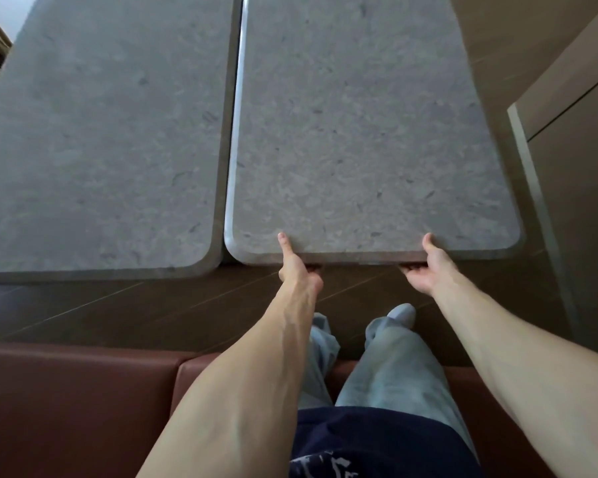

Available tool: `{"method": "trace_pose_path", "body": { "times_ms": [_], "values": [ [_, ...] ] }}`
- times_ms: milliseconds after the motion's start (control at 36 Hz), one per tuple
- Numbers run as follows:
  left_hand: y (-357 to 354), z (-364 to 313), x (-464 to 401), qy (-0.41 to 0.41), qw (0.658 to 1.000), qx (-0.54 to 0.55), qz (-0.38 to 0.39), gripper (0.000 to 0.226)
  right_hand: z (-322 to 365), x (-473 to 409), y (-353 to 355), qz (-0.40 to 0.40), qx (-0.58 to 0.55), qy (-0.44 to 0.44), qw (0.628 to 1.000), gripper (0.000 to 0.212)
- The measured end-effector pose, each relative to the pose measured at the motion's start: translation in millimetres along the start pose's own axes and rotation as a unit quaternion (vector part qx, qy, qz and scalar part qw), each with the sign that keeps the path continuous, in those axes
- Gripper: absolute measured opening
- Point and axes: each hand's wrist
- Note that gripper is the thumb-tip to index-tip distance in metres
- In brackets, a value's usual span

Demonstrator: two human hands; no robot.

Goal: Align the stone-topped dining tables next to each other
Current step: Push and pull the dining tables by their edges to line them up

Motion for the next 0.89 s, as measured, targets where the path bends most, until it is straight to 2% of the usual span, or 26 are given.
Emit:
{"method": "trace_pose_path", "body": {
  "times_ms": [500, 611, 889],
  "values": [
    [11.7, 5.9, -4.6, -0.014, 1.000, -0.002, 0.009, 0.084, -4.5, 1.8, 12.1, 0.013, -0.008, -0.005, 1.000, 0.050],
    [13.6, 7.6, -3.7, -0.012, 1.000, -0.004, 0.011, 0.085, -5.3, 2.5, 13.8, 0.014, -0.011, -0.002, 1.000, 0.060],
    [13.6, 8.9, -5.5, -0.015, 1.000, 0.001, 0.001, 0.083, -4.2, 3.7, 15.3, 0.026, -0.022, -0.018, 0.999, 0.045]
  ]
}}
Point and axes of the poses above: each hand's wrist, its own x-axis away from the middle knuckle, its own y-axis out of the back of the hand, z = x × y, and after that the axes turned 2 degrees about y, right-handed
